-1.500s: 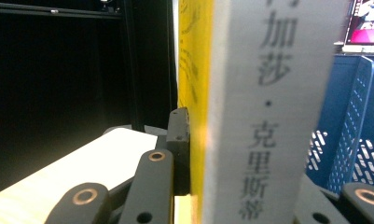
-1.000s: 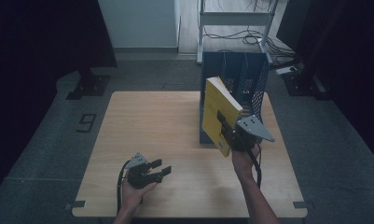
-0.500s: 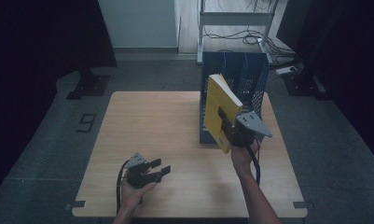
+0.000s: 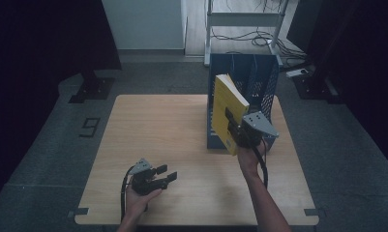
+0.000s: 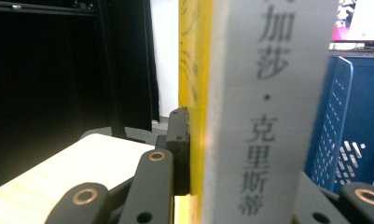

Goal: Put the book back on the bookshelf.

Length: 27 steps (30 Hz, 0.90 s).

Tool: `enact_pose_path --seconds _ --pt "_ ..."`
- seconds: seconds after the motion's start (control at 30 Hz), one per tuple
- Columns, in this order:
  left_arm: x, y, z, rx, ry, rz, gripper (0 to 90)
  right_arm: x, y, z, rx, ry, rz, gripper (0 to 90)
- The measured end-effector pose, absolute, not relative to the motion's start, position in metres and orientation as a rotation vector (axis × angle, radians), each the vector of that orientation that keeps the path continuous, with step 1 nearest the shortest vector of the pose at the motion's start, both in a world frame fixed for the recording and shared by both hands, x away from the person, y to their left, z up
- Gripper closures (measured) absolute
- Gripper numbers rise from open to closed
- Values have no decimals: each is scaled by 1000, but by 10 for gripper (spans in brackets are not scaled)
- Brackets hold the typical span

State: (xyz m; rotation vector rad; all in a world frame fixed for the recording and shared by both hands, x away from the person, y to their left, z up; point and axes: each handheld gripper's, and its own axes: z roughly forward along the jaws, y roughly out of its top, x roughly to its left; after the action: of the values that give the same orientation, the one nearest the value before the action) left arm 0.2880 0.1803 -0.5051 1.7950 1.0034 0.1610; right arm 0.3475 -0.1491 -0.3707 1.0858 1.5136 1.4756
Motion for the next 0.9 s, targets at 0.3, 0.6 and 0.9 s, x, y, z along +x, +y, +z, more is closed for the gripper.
enact_pose_path --seconds 0.3,0.6,0.9 --pt "288 183 -504 1782 1009 163 408 355 -147 -369 1091 1512 1457 746" --pt "288 183 -504 1785 1007 162 408 364 -148 -372 1124 1504 1444 746" --pt "288 184 -503 1783 1006 161 408 373 -144 -372 1126 1502 1424 746"
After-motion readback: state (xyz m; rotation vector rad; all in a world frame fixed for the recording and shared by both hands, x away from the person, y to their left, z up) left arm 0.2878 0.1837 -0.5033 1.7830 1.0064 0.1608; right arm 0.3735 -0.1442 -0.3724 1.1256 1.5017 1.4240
